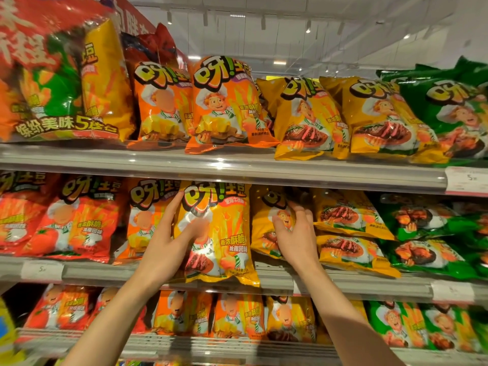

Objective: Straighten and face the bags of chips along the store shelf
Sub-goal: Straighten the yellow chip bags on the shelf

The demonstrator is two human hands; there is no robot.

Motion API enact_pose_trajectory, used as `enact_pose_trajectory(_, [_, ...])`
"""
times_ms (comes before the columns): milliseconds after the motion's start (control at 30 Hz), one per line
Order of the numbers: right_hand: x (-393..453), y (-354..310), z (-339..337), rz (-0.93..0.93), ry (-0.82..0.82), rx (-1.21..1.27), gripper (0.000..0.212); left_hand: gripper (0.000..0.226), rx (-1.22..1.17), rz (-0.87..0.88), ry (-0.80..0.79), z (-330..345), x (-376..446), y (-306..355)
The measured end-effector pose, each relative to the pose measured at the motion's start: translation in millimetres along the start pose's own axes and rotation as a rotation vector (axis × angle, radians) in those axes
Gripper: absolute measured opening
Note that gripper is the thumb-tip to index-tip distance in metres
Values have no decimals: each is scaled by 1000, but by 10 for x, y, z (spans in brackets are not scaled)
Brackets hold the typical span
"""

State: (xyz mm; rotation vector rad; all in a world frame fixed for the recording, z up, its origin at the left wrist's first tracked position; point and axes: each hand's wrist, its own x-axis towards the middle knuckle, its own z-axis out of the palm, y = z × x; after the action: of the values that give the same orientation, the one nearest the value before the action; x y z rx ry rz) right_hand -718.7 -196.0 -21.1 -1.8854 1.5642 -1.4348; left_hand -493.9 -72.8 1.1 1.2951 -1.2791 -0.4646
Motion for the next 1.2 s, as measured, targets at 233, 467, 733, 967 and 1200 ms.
enact_pose_trajectory(233, [-129, 84, 133, -138, 70, 152, 53, 73, -2, 16, -13, -86, 28, 0])
enact_pose_trajectory(467, [-7, 26, 263, -75, 108, 131, 53, 66, 23, 6, -19, -120, 25, -33])
enact_pose_trajectory(733, [198, 130, 313, -115, -51, -381, 65, 71, 13, -2, -6, -13, 22, -5])
enact_pose_trajectory(967, [197, 143, 128, 83, -267, -328, 100, 69, 42, 4, -18, 12, 43, -65])
enact_pose_trajectory(1200, [145, 211, 181, -5, -111, -276, 95, 66, 45, 23, -19, 13, 31, -61])
